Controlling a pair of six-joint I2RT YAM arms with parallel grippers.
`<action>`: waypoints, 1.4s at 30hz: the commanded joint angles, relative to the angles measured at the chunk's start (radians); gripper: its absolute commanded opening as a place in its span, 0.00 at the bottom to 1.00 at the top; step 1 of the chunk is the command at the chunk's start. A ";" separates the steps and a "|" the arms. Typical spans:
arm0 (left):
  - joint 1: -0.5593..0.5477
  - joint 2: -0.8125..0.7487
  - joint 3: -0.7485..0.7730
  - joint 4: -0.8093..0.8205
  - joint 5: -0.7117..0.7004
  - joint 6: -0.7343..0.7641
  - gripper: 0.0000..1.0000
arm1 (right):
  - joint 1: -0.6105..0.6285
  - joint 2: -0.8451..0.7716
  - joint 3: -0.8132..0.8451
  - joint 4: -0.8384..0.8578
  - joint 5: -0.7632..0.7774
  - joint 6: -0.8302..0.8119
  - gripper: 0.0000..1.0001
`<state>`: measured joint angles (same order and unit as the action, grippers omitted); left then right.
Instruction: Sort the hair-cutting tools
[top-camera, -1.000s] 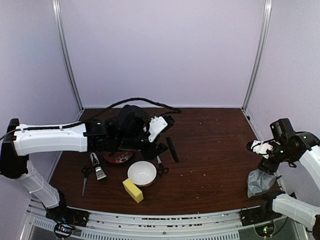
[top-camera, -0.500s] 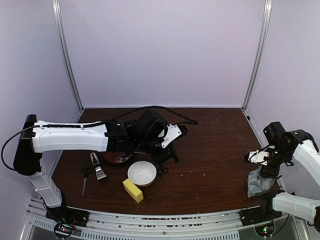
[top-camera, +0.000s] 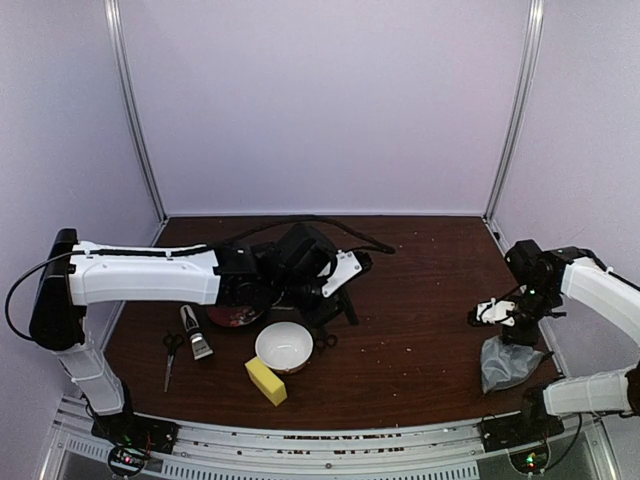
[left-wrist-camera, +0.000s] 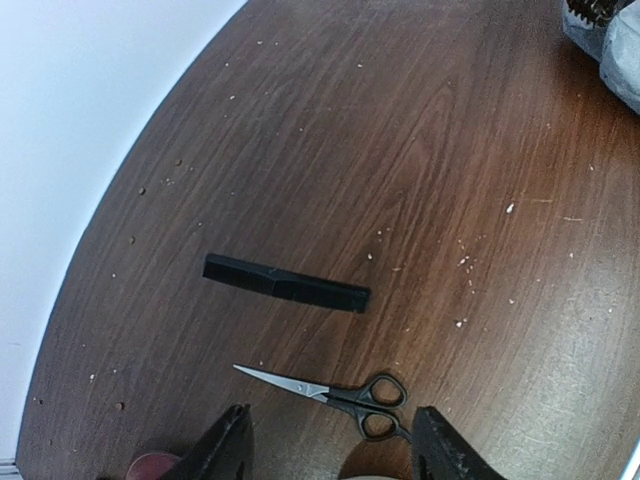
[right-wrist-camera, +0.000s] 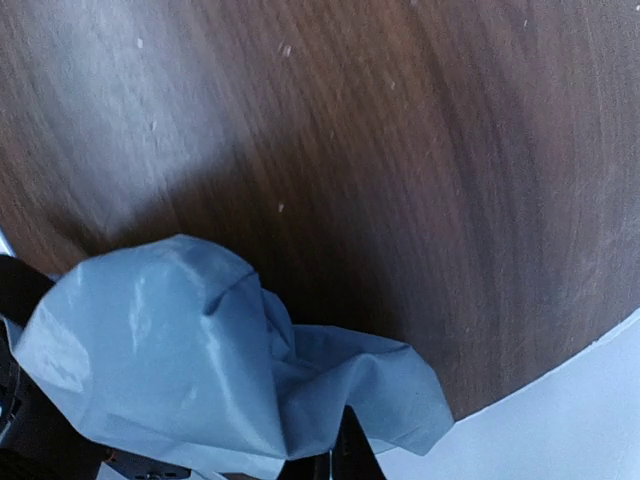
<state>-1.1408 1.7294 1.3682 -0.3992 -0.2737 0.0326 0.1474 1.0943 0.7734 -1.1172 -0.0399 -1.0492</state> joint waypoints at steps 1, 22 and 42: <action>0.003 0.004 -0.018 0.018 -0.058 -0.001 0.54 | 0.067 0.077 0.084 0.098 -0.135 0.122 0.00; 0.003 -0.043 -0.104 0.017 -0.013 -0.072 0.52 | 0.267 0.494 0.484 0.307 -0.216 0.598 0.42; 0.063 -0.146 -0.116 -0.066 -0.259 -0.276 0.72 | 0.372 0.058 0.007 0.469 -0.121 0.389 0.50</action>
<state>-1.0935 1.6432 1.2289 -0.3828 -0.4152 -0.1371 0.4835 1.2060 0.8154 -0.7147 -0.2218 -0.6254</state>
